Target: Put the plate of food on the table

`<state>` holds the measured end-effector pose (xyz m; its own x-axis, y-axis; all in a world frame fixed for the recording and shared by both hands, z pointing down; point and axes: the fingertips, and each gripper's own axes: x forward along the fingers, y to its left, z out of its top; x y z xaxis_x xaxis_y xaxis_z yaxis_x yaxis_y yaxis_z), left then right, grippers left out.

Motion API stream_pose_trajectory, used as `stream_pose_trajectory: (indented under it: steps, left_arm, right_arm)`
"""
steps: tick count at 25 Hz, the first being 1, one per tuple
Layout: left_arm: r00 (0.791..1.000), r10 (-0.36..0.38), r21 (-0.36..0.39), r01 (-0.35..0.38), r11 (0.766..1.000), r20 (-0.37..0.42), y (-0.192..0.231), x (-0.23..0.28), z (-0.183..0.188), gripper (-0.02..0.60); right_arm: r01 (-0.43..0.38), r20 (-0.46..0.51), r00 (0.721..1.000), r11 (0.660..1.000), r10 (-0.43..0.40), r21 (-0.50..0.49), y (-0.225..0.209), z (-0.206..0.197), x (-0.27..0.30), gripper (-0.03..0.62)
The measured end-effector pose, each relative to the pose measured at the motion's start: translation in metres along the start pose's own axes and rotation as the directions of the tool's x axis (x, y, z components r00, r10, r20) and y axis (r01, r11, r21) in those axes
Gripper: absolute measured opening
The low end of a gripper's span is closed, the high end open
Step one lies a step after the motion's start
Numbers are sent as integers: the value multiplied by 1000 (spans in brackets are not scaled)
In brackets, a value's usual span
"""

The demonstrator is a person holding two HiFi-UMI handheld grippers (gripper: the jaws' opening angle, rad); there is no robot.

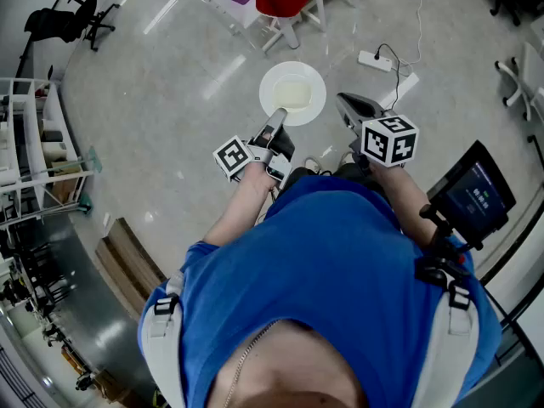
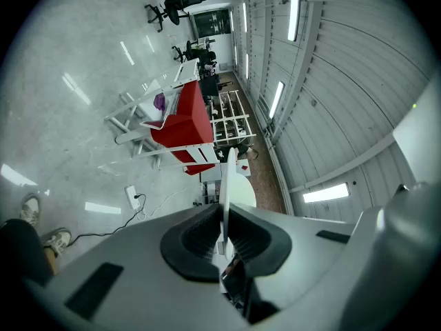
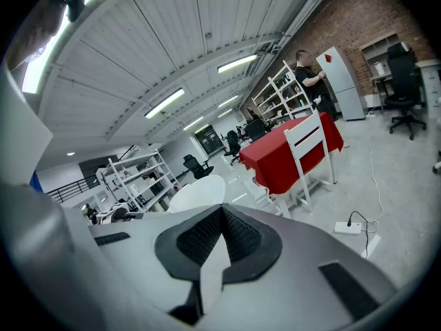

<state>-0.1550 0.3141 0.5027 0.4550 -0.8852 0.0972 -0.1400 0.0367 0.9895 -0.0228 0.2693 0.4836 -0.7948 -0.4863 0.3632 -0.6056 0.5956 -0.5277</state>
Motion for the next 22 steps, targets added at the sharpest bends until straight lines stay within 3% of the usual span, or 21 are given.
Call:
stream_pose_trajectory:
  steps: [22]
  left_arm:
    - [999, -28, -1, 28, 1000, -15, -6, 21, 6, 26]
  right_arm:
    - [-23, 69, 997, 999, 20, 43, -4, 16, 1, 3]
